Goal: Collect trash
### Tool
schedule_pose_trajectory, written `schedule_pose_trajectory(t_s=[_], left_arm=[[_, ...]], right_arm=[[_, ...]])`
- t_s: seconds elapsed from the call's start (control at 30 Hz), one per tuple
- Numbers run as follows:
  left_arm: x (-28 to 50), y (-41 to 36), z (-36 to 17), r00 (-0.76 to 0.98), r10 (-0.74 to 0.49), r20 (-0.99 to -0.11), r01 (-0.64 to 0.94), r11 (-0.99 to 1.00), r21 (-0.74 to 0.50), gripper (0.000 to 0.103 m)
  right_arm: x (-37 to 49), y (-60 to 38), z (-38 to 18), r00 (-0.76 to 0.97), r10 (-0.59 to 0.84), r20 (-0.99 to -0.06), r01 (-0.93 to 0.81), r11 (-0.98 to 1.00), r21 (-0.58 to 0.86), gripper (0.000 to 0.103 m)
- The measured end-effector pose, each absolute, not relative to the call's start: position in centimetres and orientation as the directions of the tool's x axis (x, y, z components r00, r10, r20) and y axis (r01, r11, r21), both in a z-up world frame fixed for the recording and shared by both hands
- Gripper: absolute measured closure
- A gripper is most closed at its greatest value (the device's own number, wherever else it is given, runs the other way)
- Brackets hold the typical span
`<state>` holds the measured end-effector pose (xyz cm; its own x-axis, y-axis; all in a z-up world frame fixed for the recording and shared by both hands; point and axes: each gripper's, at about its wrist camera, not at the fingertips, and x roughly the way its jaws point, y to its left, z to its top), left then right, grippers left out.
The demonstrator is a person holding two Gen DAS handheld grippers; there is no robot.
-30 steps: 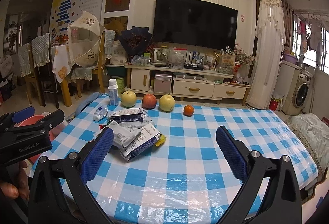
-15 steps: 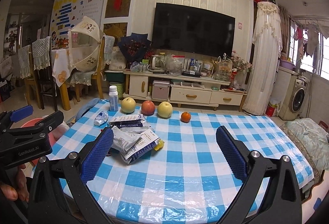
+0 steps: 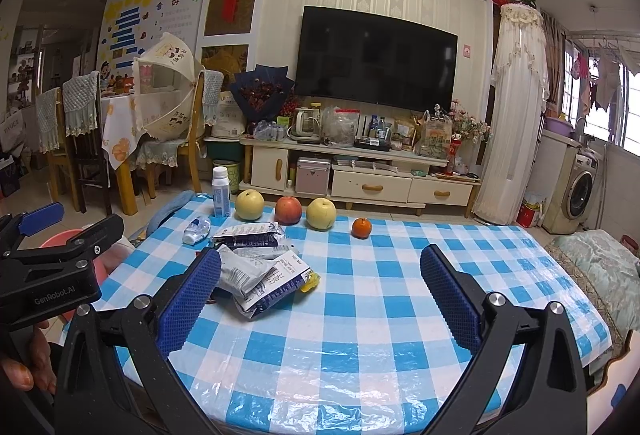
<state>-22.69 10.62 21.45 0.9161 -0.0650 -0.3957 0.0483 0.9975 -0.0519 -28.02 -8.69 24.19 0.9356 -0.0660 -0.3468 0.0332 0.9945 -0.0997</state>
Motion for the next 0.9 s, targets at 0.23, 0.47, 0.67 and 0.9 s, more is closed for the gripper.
schedule_pose_trajectory(t_s=[0.23, 0.47, 0.67, 0.9], left_arm=[[-22.3, 10.7, 20.9, 0.913, -0.053, -0.404, 0.044, 0.999, -0.031, 0.004], [-20.6, 11.4, 18.9, 0.901, -0.04, -0.432, 0.033, 0.999, -0.025, 0.004], [-18.4, 12.8, 15.8, 0.879, -0.019, -0.476, 0.023, 1.0, 0.003, 0.004], [-15.1, 14.3, 11.8, 0.828, -0.087, -0.554, 0.078, 0.996, -0.04, 0.004]], right_arm=[[-27.4, -8.4, 23.1, 0.925, -0.046, -0.376, 0.015, 0.996, -0.085, 0.004], [-24.6, -9.2, 20.2, 0.895, 0.039, -0.444, -0.051, 0.999, -0.016, 0.004], [-21.6, -10.1, 15.0, 0.851, 0.104, -0.516, -0.097, 0.994, 0.04, 0.004], [-17.7, -12.4, 10.4, 0.77, 0.241, -0.591, -0.126, 0.965, 0.23, 0.004]])
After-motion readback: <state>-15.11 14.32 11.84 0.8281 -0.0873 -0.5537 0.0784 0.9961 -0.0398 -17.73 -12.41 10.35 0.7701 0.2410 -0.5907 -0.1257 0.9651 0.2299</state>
